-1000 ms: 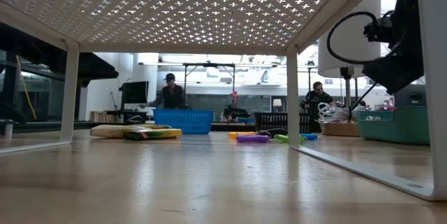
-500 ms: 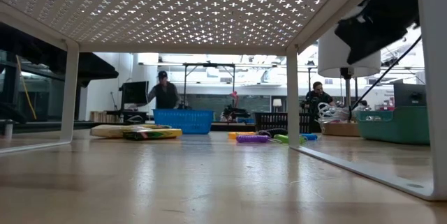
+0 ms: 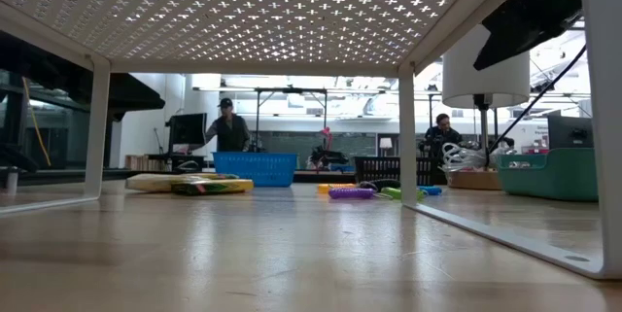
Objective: Pick & Place Office Desk Supplies
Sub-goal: Put the top crayon box into the blue bin
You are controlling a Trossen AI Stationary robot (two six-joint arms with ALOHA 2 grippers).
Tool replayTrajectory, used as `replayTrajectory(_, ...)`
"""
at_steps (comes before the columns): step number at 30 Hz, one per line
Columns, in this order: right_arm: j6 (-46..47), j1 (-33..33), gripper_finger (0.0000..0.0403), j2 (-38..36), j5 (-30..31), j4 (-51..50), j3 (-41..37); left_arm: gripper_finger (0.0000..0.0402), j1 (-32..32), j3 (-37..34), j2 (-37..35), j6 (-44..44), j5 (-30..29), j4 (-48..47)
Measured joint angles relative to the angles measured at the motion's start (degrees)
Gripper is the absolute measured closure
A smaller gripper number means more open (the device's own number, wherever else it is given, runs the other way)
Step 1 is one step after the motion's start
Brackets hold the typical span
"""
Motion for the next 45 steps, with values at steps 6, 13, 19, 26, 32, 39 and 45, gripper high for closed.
replayTrajectory(6, -7.8, 1.4, 0.0328, -2.6, 1.4, 3.6, 0.0, 0.0307, 0.0, 0.0, 0.0, 0.0, 0.0, 0.0)
replayTrajectory(13, -28.3, -1.5, 0.0328, -8.0, -1.7, 14.8, 0.0, 0.0307, 0.0, 0.0, 0.0, 0.0, 0.0, 0.0)
replayTrajectory(19, -49.8, -7.0, 0.0328, -12.4, -8.2, 26.4, 0.0, 0.0307, 0.0, 0.0, 0.0, 0.0, 0.0, 0.0)
replayTrajectory(26, -77.4, -16.8, 0.0328, -14.4, -25.1, 41.0, 0.0, 0.0307, 0.0, 0.0, 0.0, 0.0, 0.0, 0.0)
replayTrajectory(32, -91.9, -27.2, 0.0328, -14.3, -42.1, 46.5, 0.0, 0.0306, 0.0, 0.0, 0.0, 0.0, 0.0, 0.0)
replayTrajectory(39, -98.3, -34.8, 0.0328, -14.3, -51.8, 48.4, 0.0, 0.0307, 0.0, 0.0, 0.0, 0.0, 0.0, 0.0)
replayTrajectory(45, -99.1, -37.3, 0.0328, -14.3, -55.8, 48.2, 0.0, 0.0307, 0.0, 0.0, 0.0, 0.0, 0.0, 0.0)
